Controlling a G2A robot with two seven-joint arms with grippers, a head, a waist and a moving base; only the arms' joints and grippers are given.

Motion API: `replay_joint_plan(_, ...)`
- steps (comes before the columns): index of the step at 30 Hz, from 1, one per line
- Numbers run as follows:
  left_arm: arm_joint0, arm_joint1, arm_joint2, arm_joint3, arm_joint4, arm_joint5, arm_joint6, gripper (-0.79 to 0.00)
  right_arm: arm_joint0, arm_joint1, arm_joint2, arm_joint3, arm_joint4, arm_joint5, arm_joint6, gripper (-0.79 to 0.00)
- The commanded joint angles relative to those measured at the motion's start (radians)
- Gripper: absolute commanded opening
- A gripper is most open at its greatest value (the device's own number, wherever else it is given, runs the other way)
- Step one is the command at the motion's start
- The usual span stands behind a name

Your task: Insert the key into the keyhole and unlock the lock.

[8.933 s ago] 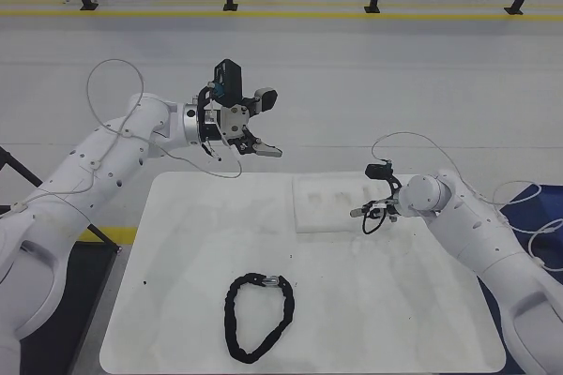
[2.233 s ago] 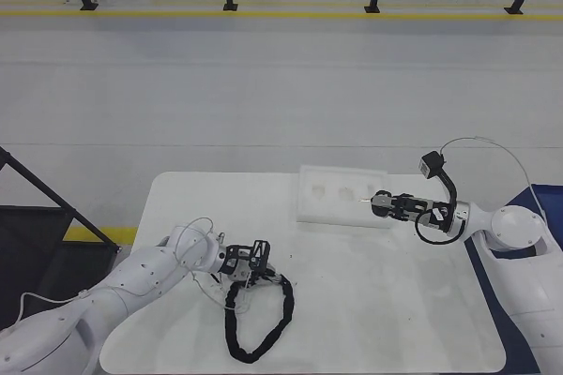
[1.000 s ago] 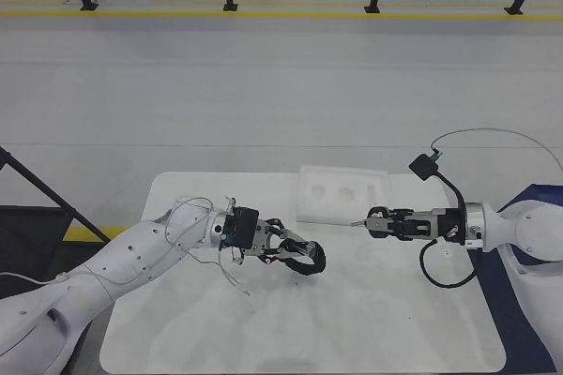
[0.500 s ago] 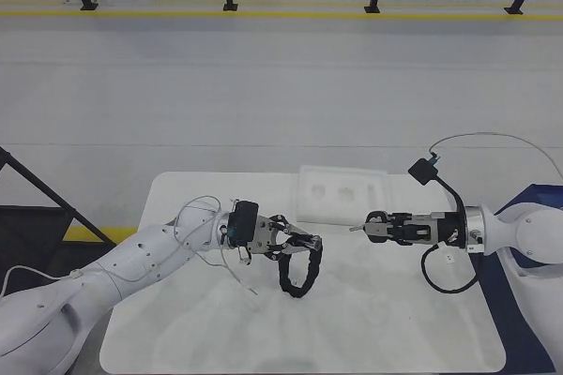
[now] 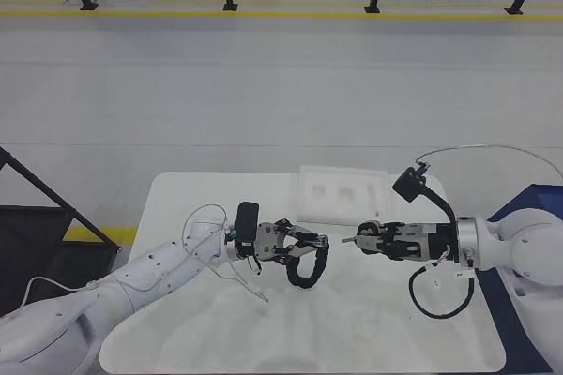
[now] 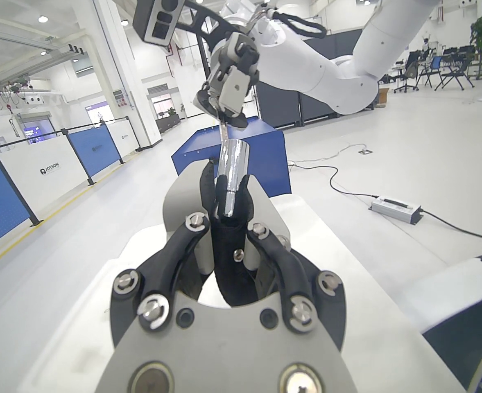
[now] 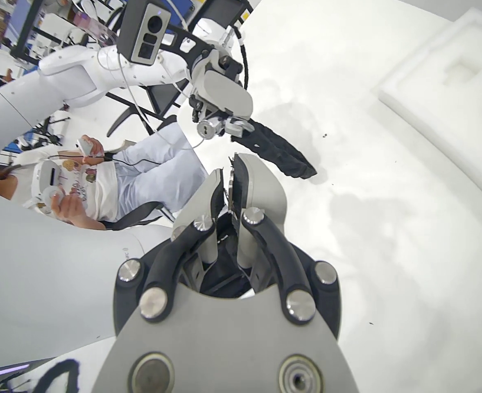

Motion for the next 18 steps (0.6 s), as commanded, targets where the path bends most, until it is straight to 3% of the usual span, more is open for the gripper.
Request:
replay_joint_plan(1,-0.001,-0.02,0.007,0.024,-0.002,0.019,0.019,-0.785,-0.011,0.002,0.0,-0.049,-0.037,0.007,-0.006,-0.785)
replay_joint_plan(10,0.016,-0.1,0.007,0.14,0.086,0.114,0.114,-0.785,-0.061,0.012,0.008,-0.159,-0.181,0.046,-0.053,-0.785)
replay_joint_plan(18,0.03,-0.139,0.007,0.2,0.146,0.181,0.182,-0.785,-0.077,0.016,-0.013,-0.197,-0.253,0.079,-0.069,-0.785)
